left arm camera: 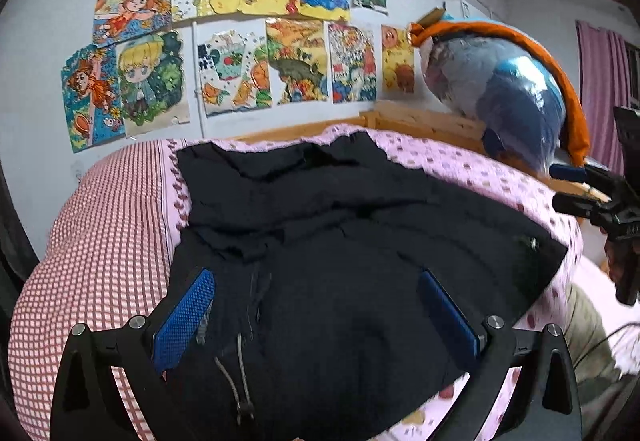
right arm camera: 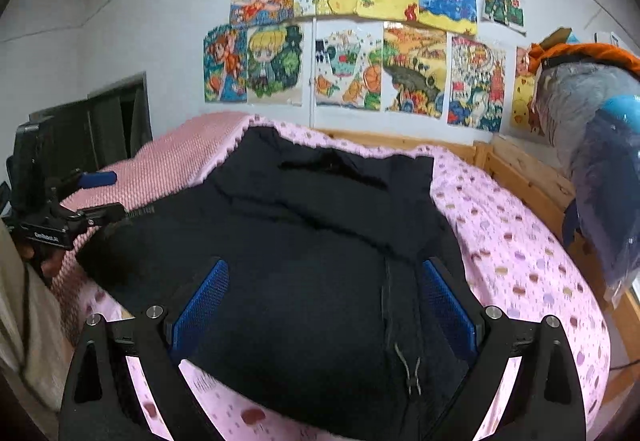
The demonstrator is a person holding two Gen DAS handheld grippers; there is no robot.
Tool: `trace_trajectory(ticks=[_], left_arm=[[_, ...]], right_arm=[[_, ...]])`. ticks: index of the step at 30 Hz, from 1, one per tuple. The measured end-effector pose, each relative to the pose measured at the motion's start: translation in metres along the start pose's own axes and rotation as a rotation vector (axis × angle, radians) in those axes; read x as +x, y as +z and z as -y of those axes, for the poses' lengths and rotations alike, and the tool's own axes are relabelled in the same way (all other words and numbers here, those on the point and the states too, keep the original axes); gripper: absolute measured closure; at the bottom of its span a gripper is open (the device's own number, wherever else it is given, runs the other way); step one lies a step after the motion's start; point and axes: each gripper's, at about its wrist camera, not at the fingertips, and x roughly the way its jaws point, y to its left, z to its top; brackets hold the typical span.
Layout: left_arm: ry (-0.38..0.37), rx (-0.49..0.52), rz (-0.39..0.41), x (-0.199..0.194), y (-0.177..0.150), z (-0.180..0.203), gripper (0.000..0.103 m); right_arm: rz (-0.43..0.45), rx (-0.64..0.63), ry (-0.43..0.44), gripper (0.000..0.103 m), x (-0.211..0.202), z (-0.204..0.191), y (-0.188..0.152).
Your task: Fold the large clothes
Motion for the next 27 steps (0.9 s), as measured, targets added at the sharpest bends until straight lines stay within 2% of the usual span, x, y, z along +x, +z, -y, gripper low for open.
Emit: trace_trajectory(ticks=[9, 14, 22, 27], left_arm=[[-0.026, -0.067, -0.081, 0.005, -0.032, -0.003, 0.0], [0.009, -0.021, -0.077, 0.003, -0.045, 0.003, 0.0], [0.012, 0.024, -0.051, -0.011, -0.059, 0.01, 0.0], [0.006, 0.078, -0.07, -0.018, -0.071, 0.017, 0.0]], right_arm=[[-0.081, 0.098, 0.004, 0.009, 0.018, 0.024, -0.039], [-0.115, 0.121, 0.039, 0.009, 0.032, 0.025, -0.057], [-0.178, 0.043, 0.089, 0.009, 0.046, 0.016, -0.075], [-0.201, -0.019, 0.077, 0.009, 0.046, 0.009, -0.084]])
